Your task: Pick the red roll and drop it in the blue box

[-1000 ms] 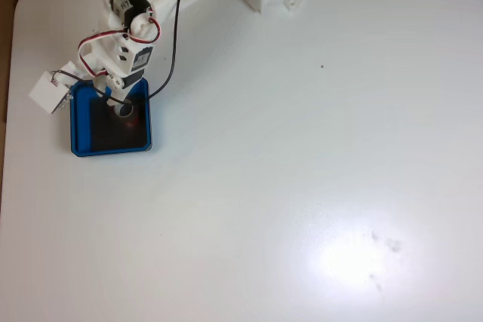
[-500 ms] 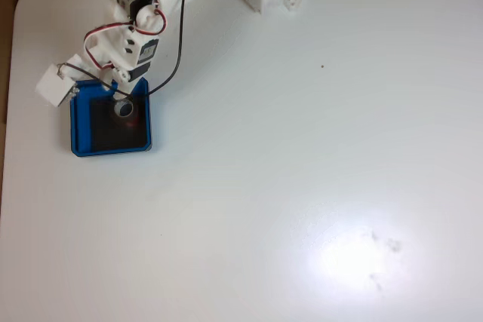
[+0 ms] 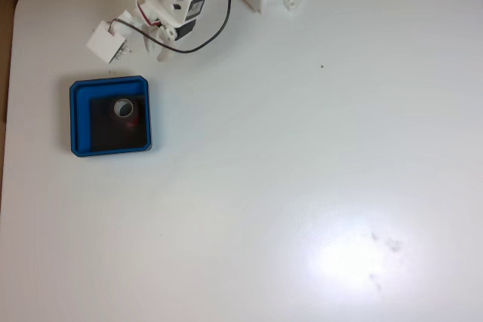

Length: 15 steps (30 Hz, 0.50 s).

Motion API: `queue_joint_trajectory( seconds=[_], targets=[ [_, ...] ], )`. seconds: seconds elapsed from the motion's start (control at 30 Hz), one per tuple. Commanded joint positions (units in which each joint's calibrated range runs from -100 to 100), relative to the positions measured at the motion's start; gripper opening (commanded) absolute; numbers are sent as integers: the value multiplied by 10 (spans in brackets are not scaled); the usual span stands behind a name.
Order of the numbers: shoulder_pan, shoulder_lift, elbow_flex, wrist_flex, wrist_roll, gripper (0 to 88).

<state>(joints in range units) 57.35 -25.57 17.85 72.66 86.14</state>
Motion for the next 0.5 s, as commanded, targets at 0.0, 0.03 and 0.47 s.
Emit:
queue_joint_trajectory(
  seconds=[0.0,0.03,0.47],
  targets=[
    [0,-102,84,-34,2,91],
    [0,-122,114,-55,2,91],
    [0,-403,538,-352,5,91]
  ],
)
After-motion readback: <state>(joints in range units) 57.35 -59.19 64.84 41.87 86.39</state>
